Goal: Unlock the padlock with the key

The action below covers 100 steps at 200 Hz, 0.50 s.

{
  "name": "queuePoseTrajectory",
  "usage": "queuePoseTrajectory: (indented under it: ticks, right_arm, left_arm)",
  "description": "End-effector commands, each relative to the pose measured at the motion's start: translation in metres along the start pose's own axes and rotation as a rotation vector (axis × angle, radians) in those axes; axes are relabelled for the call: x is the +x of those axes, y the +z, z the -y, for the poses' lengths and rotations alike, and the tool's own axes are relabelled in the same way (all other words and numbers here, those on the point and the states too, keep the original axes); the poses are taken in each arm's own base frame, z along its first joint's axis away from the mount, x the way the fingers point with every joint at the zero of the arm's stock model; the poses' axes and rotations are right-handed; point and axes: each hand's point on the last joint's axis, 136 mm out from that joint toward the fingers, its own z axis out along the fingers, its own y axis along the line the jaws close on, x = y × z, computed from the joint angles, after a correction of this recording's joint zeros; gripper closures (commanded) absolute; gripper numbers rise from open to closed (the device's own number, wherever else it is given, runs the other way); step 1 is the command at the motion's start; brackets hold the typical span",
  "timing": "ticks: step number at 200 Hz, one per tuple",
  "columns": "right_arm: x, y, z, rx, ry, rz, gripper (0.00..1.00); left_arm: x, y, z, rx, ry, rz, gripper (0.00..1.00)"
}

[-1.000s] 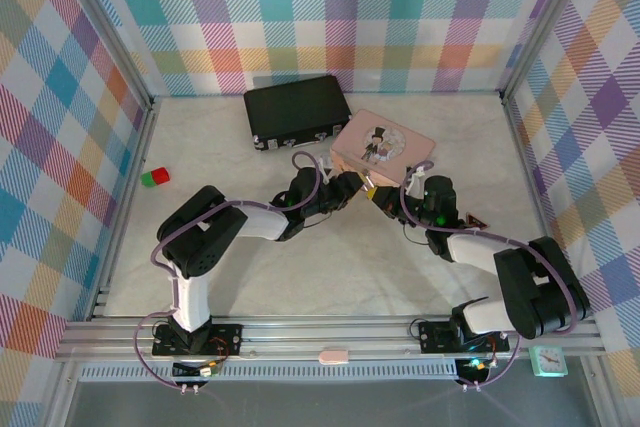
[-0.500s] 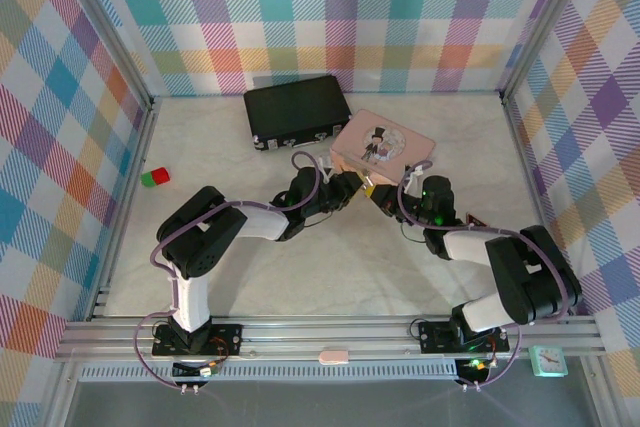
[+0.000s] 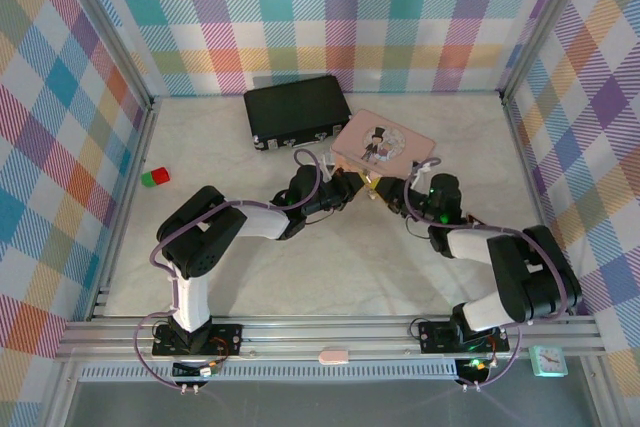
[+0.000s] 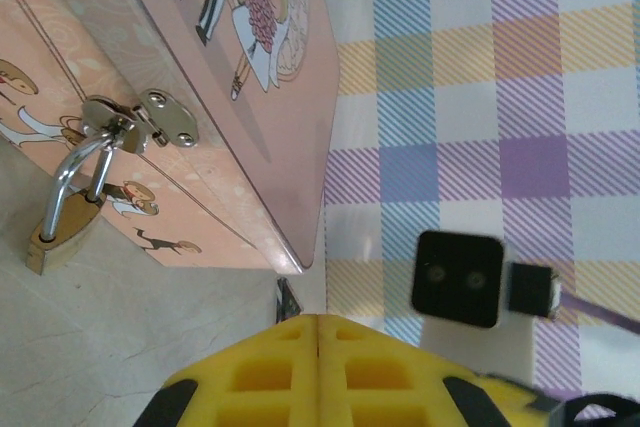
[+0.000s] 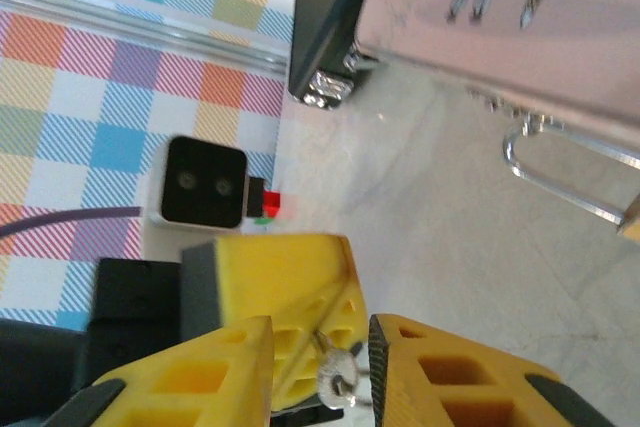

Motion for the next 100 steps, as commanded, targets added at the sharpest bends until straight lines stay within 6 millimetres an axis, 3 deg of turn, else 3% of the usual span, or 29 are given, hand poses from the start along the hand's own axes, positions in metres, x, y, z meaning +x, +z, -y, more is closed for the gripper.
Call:
queuePoseTrajectory:
  ticks: [1,67,100]
  right_arm:
    - [-0.001,-0.009,-0.021,-0.061,-0.084,-0.044,0.7]
    - [0.01,-0.007,-0.035,-0.162,-0.117,-0.132,0.71]
    - [0.017,-0.003,-0.047,-0.228,-0.13,-0.162,0.72]
  left_arm:
    - [-0.005,-0.003,0.026,0.108,0.092,-0.034,1.0]
    - [0.001,-0.011,0.059,0.293,0.178,-0.12,1.0]
    - [0.0,-0.011,0.059,0.301,0.186,-0.111,1.0]
